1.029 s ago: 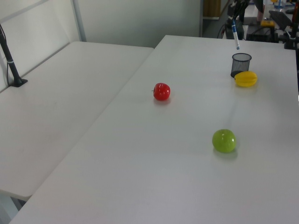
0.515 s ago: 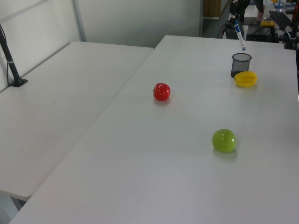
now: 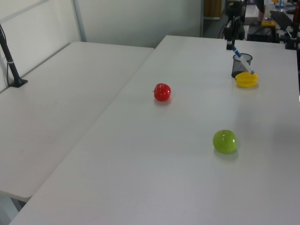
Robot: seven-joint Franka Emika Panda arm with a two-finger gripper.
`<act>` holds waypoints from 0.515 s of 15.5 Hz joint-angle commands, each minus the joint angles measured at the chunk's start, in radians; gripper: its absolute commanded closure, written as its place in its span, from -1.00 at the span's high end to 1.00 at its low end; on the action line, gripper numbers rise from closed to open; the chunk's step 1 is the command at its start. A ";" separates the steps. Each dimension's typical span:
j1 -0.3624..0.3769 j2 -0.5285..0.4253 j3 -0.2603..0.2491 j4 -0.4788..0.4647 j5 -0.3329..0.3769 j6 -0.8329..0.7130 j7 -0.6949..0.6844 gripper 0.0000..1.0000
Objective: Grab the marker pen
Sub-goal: 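Carry the marker away from the cup and lower it to the table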
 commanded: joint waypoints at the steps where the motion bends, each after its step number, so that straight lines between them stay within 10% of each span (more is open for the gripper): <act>1: 0.033 0.073 0.048 -0.004 -0.005 -0.030 0.029 -0.91; 8: 0.049 0.211 0.137 -0.013 -0.064 -0.015 0.035 -0.91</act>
